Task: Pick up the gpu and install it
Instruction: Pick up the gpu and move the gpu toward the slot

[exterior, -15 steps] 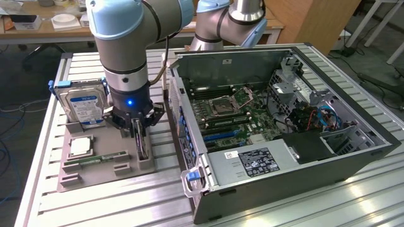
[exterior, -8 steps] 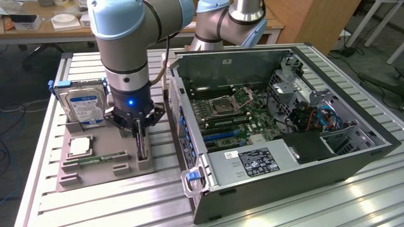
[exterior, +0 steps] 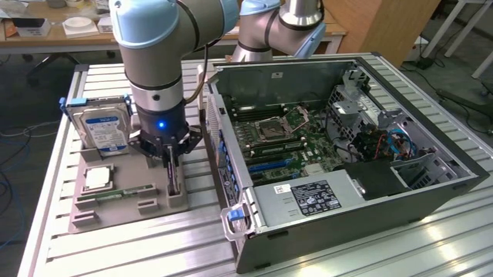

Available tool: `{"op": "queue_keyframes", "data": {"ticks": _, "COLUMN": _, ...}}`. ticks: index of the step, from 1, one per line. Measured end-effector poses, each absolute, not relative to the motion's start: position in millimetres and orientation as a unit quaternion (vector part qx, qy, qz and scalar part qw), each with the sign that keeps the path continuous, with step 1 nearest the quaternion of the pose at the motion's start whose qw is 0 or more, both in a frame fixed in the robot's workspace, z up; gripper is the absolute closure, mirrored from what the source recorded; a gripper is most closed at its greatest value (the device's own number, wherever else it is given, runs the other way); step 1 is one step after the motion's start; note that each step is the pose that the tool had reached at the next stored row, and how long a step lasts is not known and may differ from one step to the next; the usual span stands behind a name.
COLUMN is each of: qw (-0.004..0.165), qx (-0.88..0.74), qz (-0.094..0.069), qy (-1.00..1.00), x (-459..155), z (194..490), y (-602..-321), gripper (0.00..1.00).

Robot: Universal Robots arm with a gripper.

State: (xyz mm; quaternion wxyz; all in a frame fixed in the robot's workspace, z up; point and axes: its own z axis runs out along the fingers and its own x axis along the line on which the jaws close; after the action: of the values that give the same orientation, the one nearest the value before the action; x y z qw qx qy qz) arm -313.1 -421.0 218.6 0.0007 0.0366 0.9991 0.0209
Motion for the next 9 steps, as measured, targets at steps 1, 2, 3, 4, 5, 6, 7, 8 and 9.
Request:
{"op": "queue_keyframes", "data": {"ticks": 1, "qw": 0.001, "qx": 0.037, "qz": 0.021, "qy": 0.999, "x": -313.1, "z": 218.6, "y": -421.0, "gripper": 0.72}}
{"op": "queue_keyframes", "data": {"ticks": 2, "qw": 0.001, "qx": 0.037, "qz": 0.021, "qy": 0.999, "x": -313.1, "z": 218.6, "y": -421.0, "gripper": 0.72}}
{"op": "queue_keyframes", "data": {"ticks": 3, "qw": 0.001, "qx": 0.037, "qz": 0.021, "qy": 0.999, "x": -313.1, "z": 218.6, "y": -421.0, "gripper": 0.72}}
{"op": "queue_keyframes", "data": {"ticks": 4, "qw": 0.001, "qx": 0.037, "qz": 0.021, "qy": 0.999, "x": -313.1, "z": 218.6, "y": -421.0, "gripper": 0.72}}
{"op": "queue_keyframes", "data": {"ticks": 5, "qw": 0.001, "qx": 0.037, "qz": 0.021, "qy": 0.999, "x": -313.1, "z": 218.6, "y": -421.0, "gripper": 0.72}}
{"op": "queue_keyframes", "data": {"ticks": 6, "qw": 0.001, "qx": 0.037, "qz": 0.021, "qy": 0.999, "x": -312.9, "z": 218.6, "y": -421.0, "gripper": 0.72}}
{"op": "queue_keyframes", "data": {"ticks": 7, "qw": 0.001, "qx": 0.037, "qz": 0.021, "qy": 0.999, "x": -312.6, "z": 218.6, "y": -421.0, "gripper": 0.72}}
{"op": "queue_keyframes", "data": {"ticks": 8, "qw": 0.001, "qx": 0.036, "qz": 0.021, "qy": 0.999, "x": -312.3, "z": 218.6, "y": -421.0, "gripper": 0.72}}
{"op": "queue_keyframes", "data": {"ticks": 9, "qw": 0.001, "qx": 0.036, "qz": 0.021, "qy": 0.999, "x": -312.3, "z": 218.6, "y": -421.0, "gripper": 0.72}}
